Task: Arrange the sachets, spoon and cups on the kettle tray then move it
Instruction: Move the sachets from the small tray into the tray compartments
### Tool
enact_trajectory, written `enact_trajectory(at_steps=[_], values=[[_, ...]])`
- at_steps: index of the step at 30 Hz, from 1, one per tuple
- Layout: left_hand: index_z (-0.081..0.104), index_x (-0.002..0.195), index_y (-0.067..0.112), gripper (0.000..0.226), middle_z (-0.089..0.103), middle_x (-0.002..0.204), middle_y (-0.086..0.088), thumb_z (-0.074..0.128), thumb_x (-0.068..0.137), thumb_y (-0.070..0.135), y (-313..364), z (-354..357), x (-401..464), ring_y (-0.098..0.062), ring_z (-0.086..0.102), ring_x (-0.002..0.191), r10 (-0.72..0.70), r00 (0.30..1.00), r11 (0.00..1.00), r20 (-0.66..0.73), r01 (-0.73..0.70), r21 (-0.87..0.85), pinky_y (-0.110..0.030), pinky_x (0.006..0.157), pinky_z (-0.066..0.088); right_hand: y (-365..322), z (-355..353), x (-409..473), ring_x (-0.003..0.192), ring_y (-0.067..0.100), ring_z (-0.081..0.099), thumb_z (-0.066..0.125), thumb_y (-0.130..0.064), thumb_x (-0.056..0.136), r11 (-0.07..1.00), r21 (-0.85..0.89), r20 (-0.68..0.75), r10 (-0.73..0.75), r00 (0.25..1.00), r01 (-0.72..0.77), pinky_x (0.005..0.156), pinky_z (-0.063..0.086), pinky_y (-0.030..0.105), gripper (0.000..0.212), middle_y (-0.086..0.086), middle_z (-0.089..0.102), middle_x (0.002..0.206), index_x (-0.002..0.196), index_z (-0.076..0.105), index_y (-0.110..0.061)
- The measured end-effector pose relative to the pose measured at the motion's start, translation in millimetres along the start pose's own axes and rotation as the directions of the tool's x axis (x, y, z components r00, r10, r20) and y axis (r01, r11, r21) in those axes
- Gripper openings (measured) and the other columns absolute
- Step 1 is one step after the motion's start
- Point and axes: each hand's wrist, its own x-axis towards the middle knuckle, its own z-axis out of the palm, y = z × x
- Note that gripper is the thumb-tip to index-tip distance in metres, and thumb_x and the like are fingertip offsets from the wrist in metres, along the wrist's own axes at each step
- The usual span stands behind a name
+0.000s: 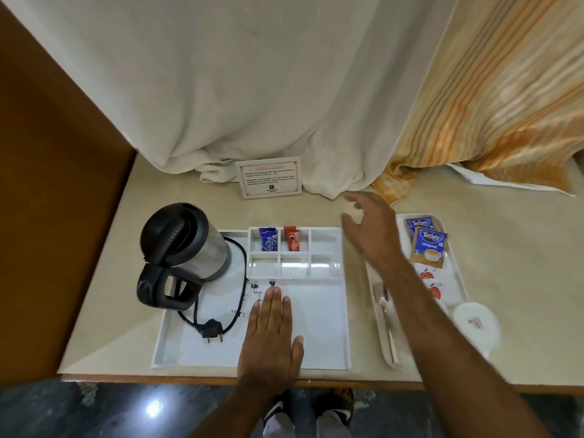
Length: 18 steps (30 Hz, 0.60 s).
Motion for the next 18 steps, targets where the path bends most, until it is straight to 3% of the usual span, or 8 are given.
enact_trajectory(at_steps=[2, 4, 5, 7, 9, 14, 18], values=[[0.009, 0.153, 0.003, 0.079, 0.001, 0.163, -0.020, 0.034, 0.093, 0.047, -0.8, 1.2, 0.5, -0.032, -0.005, 0.151, 0.004, 1.000, 1.000, 0.000, -0.004, -0.006, -0.052, 0.117, 0.010, 33.3, -38.6, 17.3, 0.109, 0.033, 0.054, 0.069, -0.013, 0.075, 0.937, -0.349, 0.103, 0.017, 0.994, 0.020, 0.092, 0.041, 0.039, 0.050, 0.011, 0.063, 0.120, 0.123, 0.059, -0.014], [0.010, 0.153, 0.004, 0.079, 0.002, 0.163, -0.020, 0.033, 0.092, 0.047, -0.2, 1.1, 1.2, -0.033, -0.004, 0.150, 0.002, 1.000, 1.000, 0.000, -0.002, 0.003, -0.052, 0.117, 0.010, 67.6, -71.0, 29.4, 0.112, 0.033, 0.051, 0.066, -0.018, 0.074, 0.700, -0.708, 0.315, 0.186, 0.931, 0.099, 0.093, 0.038, 0.041, 0.058, 0.009, 0.058, 0.125, 0.130, 0.051, -0.020], [0.009, 0.153, 0.004, 0.079, 0.001, 0.163, -0.020, 0.033, 0.092, 0.048, -0.8, 1.0, 0.8, -0.033, -0.003, 0.150, -0.003, 1.000, 1.000, 0.002, 0.003, 0.007, -0.051, 0.117, 0.009, 80.5, -79.9, 32.4, 0.112, 0.032, 0.051, 0.065, -0.017, 0.073, 0.610, -0.778, 0.391, 0.280, 0.877, 0.151, 0.091, 0.040, 0.040, 0.060, 0.008, 0.057, 0.125, 0.131, 0.049, -0.020], [0.009, 0.153, 0.004, 0.079, 0.002, 0.163, -0.020, 0.034, 0.092, 0.048, -0.2, 0.5, 0.8, -0.033, -0.002, 0.150, -0.007, 1.000, 1.000, 0.001, 0.007, 0.018, -0.050, 0.116, 0.009, 98.1, -88.5, 34.1, 0.108, 0.029, 0.053, 0.070, -0.014, 0.066, 0.575, -0.794, 0.479, 0.394, 0.785, 0.195, 0.083, 0.043, 0.036, 0.066, 0.006, 0.056, 0.122, 0.128, 0.050, -0.020], [0.010, 0.153, 0.004, 0.079, 0.003, 0.162, -0.020, 0.035, 0.092, 0.048, -0.4, 0.4, 0.8, -0.033, 0.000, 0.150, -0.009, 1.000, 1.000, -0.006, 0.009, 0.022, -0.050, 0.116, 0.010, 105.1, -88.4, 36.4, 0.103, 0.028, 0.053, 0.077, -0.012, 0.053, 0.602, -0.777, 0.511, 0.432, 0.743, 0.184, 0.073, 0.042, 0.033, 0.077, 0.003, 0.053, 0.117, 0.124, 0.051, -0.021], [0.006, 0.153, 0.006, 0.079, -0.001, 0.163, -0.019, 0.032, 0.093, 0.049, -0.3, 2.9, 0.6, -0.031, -0.005, 0.150, -0.013, 1.000, 0.999, -0.005, 0.013, 0.030, -0.048, 0.117, 0.007, 107.0, -87.7, 44.1, 0.083, 0.021, 0.041, 0.077, -0.010, 0.040, 0.621, -0.775, 0.484, 0.464, 0.741, 0.117, 0.066, 0.037, 0.034, 0.076, 0.003, 0.047, 0.091, 0.110, 0.050, -0.023], [0.009, 0.154, 0.005, 0.080, 0.003, 0.163, -0.019, 0.035, 0.092, 0.048, -2.0, 4.6, 0.5, -0.032, -0.002, 0.151, -0.006, 1.000, 1.000, -0.014, 0.007, 0.028, -0.046, 0.117, 0.008, 99.7, -88.0, 50.7, 0.099, 0.028, 0.043, 0.082, -0.014, 0.048, 0.595, -0.784, 0.496, 0.432, 0.753, 0.175, 0.073, 0.038, 0.035, 0.059, 0.006, 0.047, 0.103, 0.100, 0.056, -0.020]])
